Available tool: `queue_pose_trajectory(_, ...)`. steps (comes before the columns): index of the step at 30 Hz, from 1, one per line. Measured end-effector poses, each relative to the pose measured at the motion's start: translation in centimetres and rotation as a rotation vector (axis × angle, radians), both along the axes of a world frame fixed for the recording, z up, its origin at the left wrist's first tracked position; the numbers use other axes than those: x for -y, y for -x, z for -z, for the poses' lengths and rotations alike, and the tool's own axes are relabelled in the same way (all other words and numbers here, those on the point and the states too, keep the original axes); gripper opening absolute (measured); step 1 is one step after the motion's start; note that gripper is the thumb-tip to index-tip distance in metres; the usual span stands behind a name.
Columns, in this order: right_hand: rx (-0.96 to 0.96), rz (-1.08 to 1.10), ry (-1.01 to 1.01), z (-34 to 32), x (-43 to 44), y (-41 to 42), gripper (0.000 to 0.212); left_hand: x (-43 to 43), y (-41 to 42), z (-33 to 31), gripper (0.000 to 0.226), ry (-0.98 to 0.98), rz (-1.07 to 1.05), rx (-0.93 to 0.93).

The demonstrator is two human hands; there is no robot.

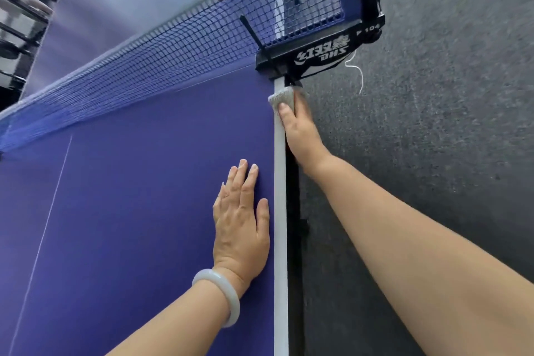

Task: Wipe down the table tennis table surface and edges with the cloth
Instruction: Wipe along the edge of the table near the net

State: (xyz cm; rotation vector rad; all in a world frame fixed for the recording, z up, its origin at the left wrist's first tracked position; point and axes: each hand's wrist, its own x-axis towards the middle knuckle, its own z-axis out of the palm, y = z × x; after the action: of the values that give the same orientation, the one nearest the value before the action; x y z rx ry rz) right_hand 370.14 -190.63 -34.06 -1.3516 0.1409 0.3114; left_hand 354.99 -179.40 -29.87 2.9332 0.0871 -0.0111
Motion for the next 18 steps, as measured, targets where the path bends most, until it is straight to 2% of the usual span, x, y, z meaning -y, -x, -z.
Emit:
queue_pose_trajectory(6, -0.018, -0.006, 0.118, 0.3, -0.5, 4.7, 0.062, 0.3, 0.0, 0.0, 0.06, -0.007, -0.003, 0.008)
queue_pose_trajectory(10, -0.191, 0.026, 0.283, -1.4, -1.6, -0.6, 0.053, 0.2, -0.2, 0.0, 0.061, -0.013, -0.003, 0.001)
queue_pose_trajectory(13, -0.299, 0.02, 0.341, -2.5, -2.1, -4.7, 0.054, 0.2, -0.2, 0.1, 0.061, -0.011, -0.005, 0.0)
queue_pose_trajectory(15, -0.26, 0.007, 0.358, -2.5, -1.9, -4.0, 0.054, 0.2, -0.1, 0.2, 0.06, -0.016, -0.005, -0.002)
queue_pose_trajectory(18, -0.06, -0.007, 0.334, -2.1, -1.3, 1.1, 0.052, 0.1, 0.2, 0.2, 0.06, -0.019, -0.003, -0.002)
